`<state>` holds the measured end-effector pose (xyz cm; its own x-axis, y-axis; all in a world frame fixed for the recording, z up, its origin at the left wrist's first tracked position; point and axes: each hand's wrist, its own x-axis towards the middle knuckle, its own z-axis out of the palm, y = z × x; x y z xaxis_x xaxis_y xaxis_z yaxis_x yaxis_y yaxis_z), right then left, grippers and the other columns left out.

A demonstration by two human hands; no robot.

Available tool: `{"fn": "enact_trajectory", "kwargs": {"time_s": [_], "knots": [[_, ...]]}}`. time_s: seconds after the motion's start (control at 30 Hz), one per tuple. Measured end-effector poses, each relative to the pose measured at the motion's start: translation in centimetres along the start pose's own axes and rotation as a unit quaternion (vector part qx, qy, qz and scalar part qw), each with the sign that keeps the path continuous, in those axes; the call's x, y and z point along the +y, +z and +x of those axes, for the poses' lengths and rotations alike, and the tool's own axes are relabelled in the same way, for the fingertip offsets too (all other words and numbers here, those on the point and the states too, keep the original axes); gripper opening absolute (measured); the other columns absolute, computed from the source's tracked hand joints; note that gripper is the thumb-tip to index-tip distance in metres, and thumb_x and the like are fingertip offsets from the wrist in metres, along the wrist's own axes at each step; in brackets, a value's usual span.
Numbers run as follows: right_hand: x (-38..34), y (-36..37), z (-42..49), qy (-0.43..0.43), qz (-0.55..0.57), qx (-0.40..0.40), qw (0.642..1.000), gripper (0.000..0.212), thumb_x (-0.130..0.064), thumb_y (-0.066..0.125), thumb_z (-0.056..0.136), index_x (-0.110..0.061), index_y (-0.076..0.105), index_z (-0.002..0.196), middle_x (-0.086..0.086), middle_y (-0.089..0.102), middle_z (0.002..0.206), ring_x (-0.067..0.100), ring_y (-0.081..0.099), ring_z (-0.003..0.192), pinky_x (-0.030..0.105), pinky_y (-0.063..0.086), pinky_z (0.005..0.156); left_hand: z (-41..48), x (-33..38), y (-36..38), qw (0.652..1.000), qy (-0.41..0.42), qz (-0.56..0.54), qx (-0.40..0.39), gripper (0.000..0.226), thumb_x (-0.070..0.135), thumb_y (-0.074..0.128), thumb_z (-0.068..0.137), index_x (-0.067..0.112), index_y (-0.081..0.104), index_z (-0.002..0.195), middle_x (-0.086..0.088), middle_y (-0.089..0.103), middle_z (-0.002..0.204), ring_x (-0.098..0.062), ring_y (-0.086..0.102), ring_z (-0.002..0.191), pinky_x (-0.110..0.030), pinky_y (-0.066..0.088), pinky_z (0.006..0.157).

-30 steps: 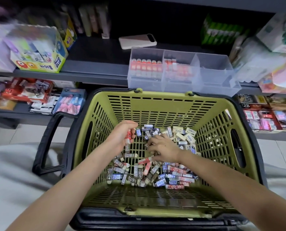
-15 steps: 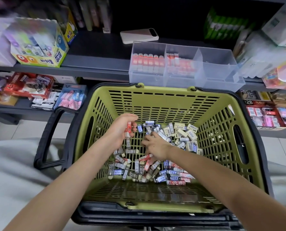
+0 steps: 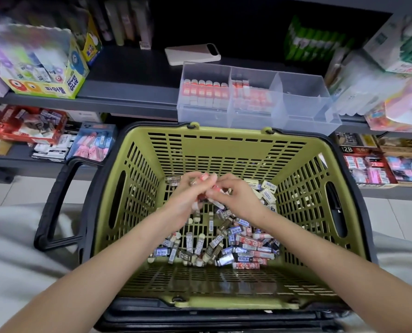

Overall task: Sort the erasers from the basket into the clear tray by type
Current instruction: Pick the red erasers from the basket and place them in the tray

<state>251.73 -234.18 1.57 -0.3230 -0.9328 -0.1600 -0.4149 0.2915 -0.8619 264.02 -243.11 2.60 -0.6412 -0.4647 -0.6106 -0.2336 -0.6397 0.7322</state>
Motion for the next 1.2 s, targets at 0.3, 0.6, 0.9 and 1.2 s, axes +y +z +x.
{"fn": "enact_trajectory", "kwargs": {"time_s": [0.3, 0.6, 0.9, 1.2], "knots": [[4.6, -4.3, -3.4, 0.16, -0.248, -0.223, 0.929, 0.02, -0.035, 0.067, 0.083, -0.019, 0.068, 0.096, -0.009, 0.069, 0.093, 0.007, 0.063, 0.085, 0.03, 0.054, 0.083, 1.1, -0.3, 0.4, 0.989, -0.083, -0.097, 0.069, 0.024, -0.006, 0.056, 0.085, 0.003, 0.059, 0.108, -0.021, 0.058, 0.106, -0.021, 0.068, 0.065, -0.025, 0.053, 0.049], [7.6, -2.3, -4.0, 0.18, -0.337, -0.242, 0.892, 0.014, -0.034, 0.069, 0.082, -0.022, 0.07, 0.088, -0.008, 0.067, 0.09, 0.013, 0.063, 0.087, 0.018, 0.04, 0.055, 1.5, -2.5, 0.0, 0.992, -0.086, 0.087, 0.013, 0.02, 0.014, 0.078, 0.067, 0.014, 0.062, 0.079, -0.006, 0.065, 0.089, -0.016, 0.054, 0.068, -0.031, 0.045, 0.067], [2.4, -2.7, -2.9, 0.21, 0.194, -0.171, 0.943, 0.003, -0.015, 0.071, 0.08, -0.017, 0.071, 0.078, -0.003, 0.065, 0.068, 0.008, 0.055, 0.059, 0.02, 0.046, 0.056, 1.8, -4.3, 1.3, 0.991, -0.107, -0.007, -0.08, 0.056, 0.021, 0.079, 0.066, 0.009, 0.055, 0.114, -0.015, 0.069, 0.103, -0.024, 0.069, 0.083, -0.036, 0.054, 0.07], [9.0, -3.7, -4.4, 0.161, -0.499, -0.28, 0.804, 0.028, -0.031, 0.069, 0.081, -0.014, 0.061, 0.101, 0.0, 0.062, 0.097, 0.017, 0.056, 0.084, 0.028, 0.048, 0.072, 2.1, -4.5, -0.1, 0.989, -0.141, 0.015, -0.054, 0.029, -0.012, 0.066, 0.074, 0.003, 0.054, 0.096, -0.013, 0.068, 0.065, -0.026, 0.067, 0.064, -0.042, 0.06, 0.068]]}}
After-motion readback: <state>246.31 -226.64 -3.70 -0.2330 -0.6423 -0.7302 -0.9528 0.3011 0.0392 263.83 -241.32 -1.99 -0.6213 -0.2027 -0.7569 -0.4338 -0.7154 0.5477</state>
